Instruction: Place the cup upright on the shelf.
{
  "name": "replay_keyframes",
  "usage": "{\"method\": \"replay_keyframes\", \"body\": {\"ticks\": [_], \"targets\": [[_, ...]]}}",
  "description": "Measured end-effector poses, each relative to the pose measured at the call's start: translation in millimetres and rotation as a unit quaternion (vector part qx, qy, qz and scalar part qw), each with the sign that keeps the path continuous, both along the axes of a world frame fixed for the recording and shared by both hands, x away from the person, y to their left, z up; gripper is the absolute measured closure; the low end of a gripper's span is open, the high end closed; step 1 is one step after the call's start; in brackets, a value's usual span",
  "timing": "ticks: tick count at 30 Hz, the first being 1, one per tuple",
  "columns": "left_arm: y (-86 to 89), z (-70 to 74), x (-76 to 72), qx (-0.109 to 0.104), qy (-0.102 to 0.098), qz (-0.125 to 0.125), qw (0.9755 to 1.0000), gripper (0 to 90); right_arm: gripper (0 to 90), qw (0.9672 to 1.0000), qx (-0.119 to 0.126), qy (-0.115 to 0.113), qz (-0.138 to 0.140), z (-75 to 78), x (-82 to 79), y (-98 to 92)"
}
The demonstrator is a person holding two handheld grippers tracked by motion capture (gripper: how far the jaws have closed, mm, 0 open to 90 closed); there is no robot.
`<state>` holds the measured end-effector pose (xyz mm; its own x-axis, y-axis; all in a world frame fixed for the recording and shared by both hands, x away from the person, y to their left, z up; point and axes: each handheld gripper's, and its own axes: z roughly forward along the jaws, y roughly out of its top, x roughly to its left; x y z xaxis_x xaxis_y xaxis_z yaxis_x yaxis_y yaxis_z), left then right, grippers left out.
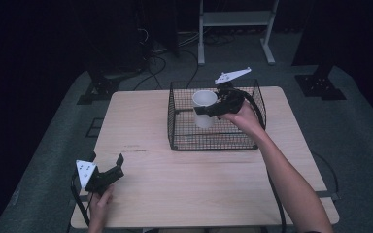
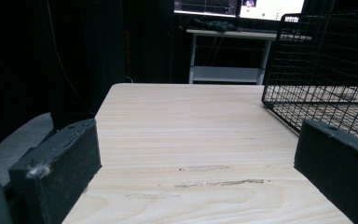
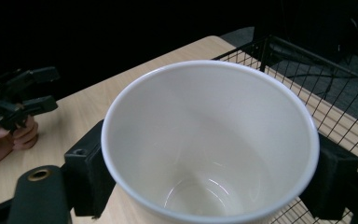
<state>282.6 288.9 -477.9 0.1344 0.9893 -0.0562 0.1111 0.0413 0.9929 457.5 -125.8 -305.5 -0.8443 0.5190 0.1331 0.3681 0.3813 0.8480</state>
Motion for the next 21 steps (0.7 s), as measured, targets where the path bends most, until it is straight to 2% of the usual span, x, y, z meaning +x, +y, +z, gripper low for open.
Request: {"method": "replay_keyframes", "body": {"ticks": [15, 21], "targets": [[0.3, 0.0, 0.0, -0.001, 0.0, -0.001, 1.0, 0.0, 18.5, 0.9999, -0.01, 0.006, -0.011, 4.9, 26.1, 5.6], [0.4, 0.0, 0.0, -0.001, 0.0, -0.001, 1.0, 0.0, 18.5, 0.9997, -0.008, 0.016, -0.018, -3.8, 36.8, 5.3]]}}
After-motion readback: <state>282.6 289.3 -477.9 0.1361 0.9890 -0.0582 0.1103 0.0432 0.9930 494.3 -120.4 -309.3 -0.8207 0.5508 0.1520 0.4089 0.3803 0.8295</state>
